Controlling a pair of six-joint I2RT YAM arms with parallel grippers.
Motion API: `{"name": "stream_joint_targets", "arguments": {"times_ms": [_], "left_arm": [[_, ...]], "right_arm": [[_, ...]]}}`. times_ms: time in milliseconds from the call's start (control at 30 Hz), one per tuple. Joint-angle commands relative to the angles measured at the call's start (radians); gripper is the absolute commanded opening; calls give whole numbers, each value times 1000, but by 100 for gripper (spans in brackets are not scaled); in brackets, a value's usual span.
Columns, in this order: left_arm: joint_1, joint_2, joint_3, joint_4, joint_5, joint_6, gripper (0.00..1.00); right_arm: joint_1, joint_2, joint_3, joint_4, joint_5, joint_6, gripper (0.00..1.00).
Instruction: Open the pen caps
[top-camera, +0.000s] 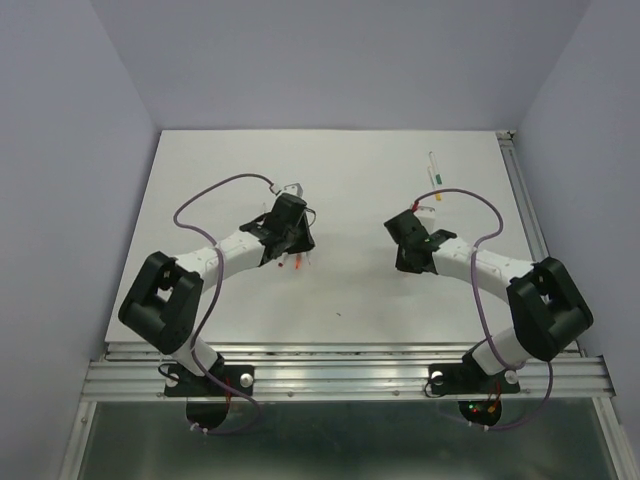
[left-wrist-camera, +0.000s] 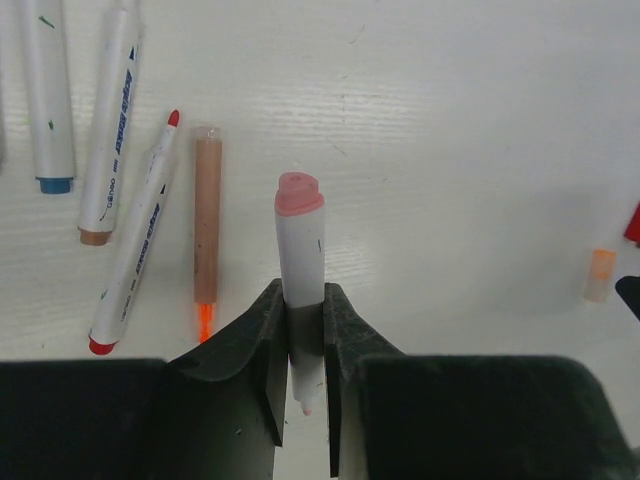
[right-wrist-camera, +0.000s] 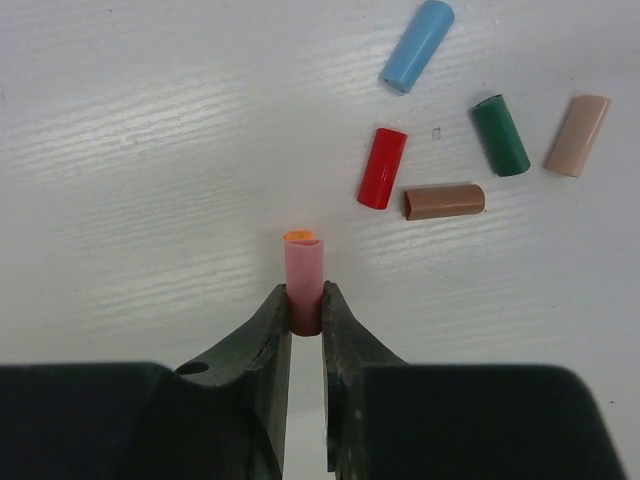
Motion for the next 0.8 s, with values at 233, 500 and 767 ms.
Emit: {"name": "stream_joint_targets", "arguments": {"times_ms": [233, 500, 767], "left_arm": [[-50, 74, 64, -98, -125, 22, 17], [-56, 100, 93, -132, -168, 25, 36], [-72, 66, 116, -132, -162, 37, 67]], "right_arm": [[-9, 31, 60, -68, 102, 35, 43], [-9, -9, 86, -99, 105, 36, 64], [-28, -55, 152, -25, 72, -57, 100]]}}
